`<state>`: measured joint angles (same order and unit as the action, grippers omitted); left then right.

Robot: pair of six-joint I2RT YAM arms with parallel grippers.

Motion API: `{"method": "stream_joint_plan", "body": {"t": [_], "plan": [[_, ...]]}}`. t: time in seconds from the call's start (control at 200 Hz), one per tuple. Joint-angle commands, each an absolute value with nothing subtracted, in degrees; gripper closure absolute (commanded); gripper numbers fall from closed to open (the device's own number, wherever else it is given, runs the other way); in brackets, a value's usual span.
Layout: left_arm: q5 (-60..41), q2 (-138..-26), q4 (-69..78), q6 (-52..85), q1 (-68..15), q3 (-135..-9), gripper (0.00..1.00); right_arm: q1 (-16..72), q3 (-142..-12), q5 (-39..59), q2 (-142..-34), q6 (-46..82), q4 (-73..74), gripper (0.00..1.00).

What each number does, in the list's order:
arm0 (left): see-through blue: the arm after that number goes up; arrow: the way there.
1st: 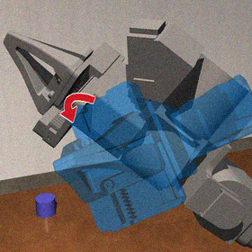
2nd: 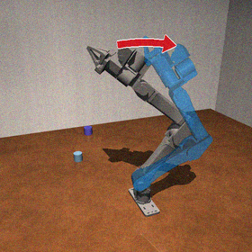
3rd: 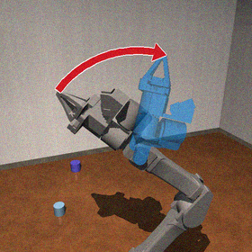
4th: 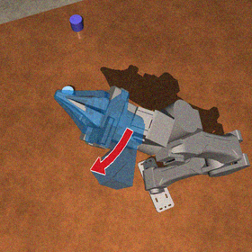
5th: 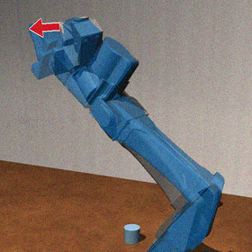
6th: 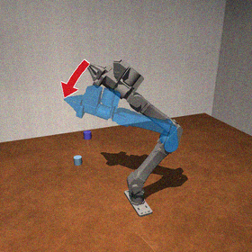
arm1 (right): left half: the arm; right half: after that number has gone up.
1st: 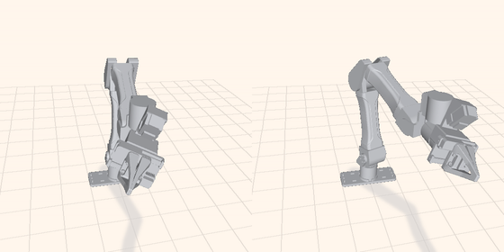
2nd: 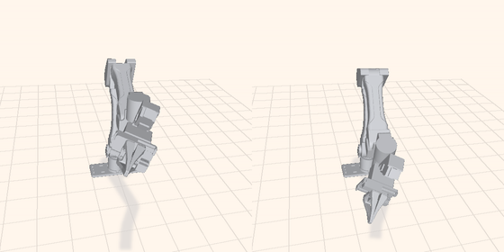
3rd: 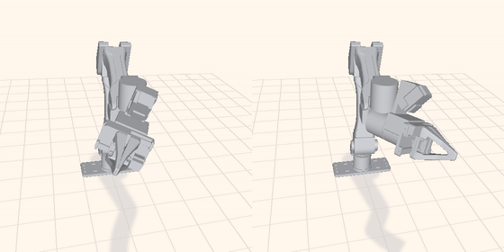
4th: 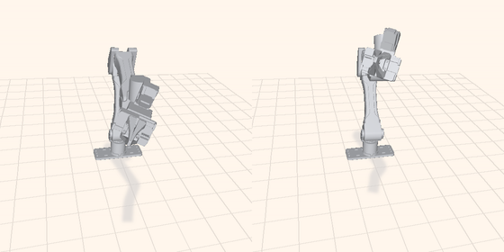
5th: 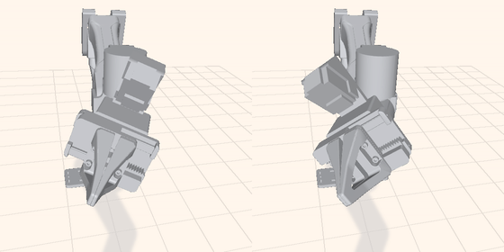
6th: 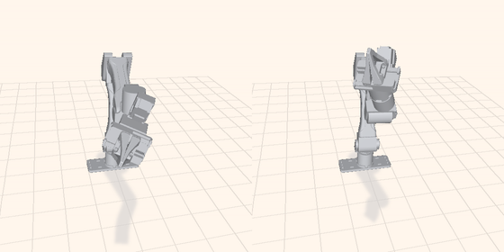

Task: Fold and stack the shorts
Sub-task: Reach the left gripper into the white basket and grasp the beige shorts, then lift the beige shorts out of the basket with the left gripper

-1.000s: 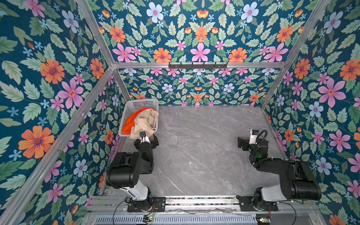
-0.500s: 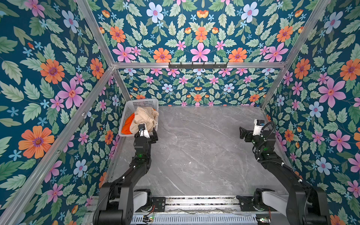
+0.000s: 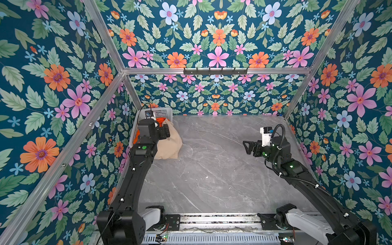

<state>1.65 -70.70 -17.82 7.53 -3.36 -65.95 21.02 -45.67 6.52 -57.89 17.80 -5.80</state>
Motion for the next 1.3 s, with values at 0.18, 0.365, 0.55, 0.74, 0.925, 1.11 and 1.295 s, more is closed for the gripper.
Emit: {"method": "stream_joint_plan", "body": {"t": [0.18,0.365,0.55,0.74,0.925,1.11,1.295], "plan": [[2.80,-76.70,-32.28,10.34,-2.96,-69.32,0.07,27.58,-47.32,6.80,-63.69,20.52,-5.48,0.01],[5.89,-79.51,-33.13,11.51,-0.72,-68.15,0.00,30.17,-49.22,7.29,-67.59,20.39,-5.47,0.01],[4.31,-82.93,-30.87,11.60,1.03,-66.91,0.00,31.28,-49.11,8.42,-68.84,21.39,-3.07,0.01],[2.59,-84.19,-29.35,10.49,1.32,-67.74,0.66,31.55,-49.11,9.47,-69.45,22.36,-1.81,0.01],[-2.34,-82.27,-28.78,8.80,2.55,-75.21,1.00,31.61,-50.55,10.34,-69.74,22.35,-1.27,0.01],[-8.41,-90.66,-32.67,7.32,5.00,-93.86,1.00,31.59,-53.16,11.34,-71.57,22.32,-1.07,0.01],[-12.98,-100.29,-36.13,6.14,5.33,-115.32,1.00,31.72,-54.87,12.44,-73.52,22.85,-0.02,0.01]]}}
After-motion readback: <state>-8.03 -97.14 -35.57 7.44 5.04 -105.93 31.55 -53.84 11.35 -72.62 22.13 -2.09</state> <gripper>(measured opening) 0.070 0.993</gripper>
